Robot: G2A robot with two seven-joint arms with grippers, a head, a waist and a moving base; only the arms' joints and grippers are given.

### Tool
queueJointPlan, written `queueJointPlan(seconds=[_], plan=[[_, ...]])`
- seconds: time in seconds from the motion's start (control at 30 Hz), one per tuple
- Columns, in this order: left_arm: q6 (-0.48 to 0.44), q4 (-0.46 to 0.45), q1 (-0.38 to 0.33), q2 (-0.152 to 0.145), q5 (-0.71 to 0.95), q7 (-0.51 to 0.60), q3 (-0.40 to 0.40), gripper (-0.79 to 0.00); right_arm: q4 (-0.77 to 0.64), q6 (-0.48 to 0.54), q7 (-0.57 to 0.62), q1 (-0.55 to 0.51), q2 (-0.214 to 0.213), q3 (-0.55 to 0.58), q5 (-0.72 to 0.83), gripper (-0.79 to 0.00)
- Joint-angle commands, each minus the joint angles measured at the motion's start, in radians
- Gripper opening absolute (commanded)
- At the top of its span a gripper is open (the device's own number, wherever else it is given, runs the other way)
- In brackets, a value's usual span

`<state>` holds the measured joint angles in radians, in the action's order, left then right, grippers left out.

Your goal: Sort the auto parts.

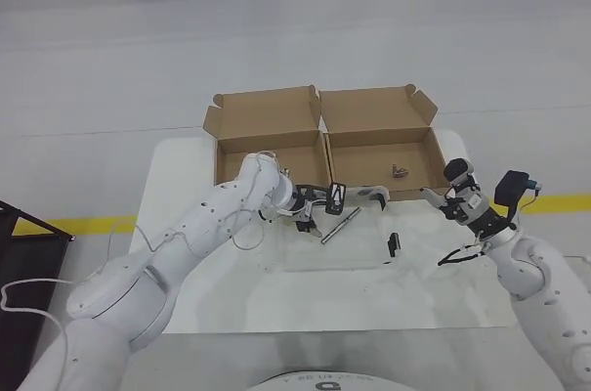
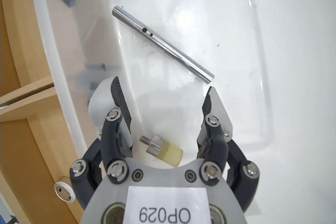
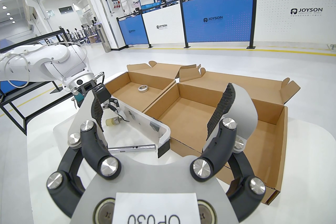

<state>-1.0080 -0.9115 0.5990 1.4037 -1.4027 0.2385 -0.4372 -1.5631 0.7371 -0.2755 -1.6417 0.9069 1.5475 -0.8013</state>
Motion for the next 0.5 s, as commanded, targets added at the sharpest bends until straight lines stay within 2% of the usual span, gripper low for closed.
queueJointPlan(seconds=[0.0,0.07,0.23,0.47], plan=[[-0.004,-0.006,0.004,-0.004,-0.007,-0.006,-0.004,-0.191,0.0,0.0,0.0,0.0,0.0,0.0,0.0,0.0],[-0.004,-0.012,0.008,-0.008,-0.014,-0.009,-0.006,-0.179,0.0,0.0,0.0,0.0,0.0,0.0,0.0,0.0],[-0.004,-0.022,0.024,-0.01,-0.014,-0.013,0.006,-0.212,0.0,0.0,0.0,0.0,0.0,0.0,0.0,0.0],[-0.004,-0.004,0.023,0.003,0.019,-0.003,0.027,-0.323,0.0,0.0,0.0,0.0,0.0,0.0,0.0,0.0]])
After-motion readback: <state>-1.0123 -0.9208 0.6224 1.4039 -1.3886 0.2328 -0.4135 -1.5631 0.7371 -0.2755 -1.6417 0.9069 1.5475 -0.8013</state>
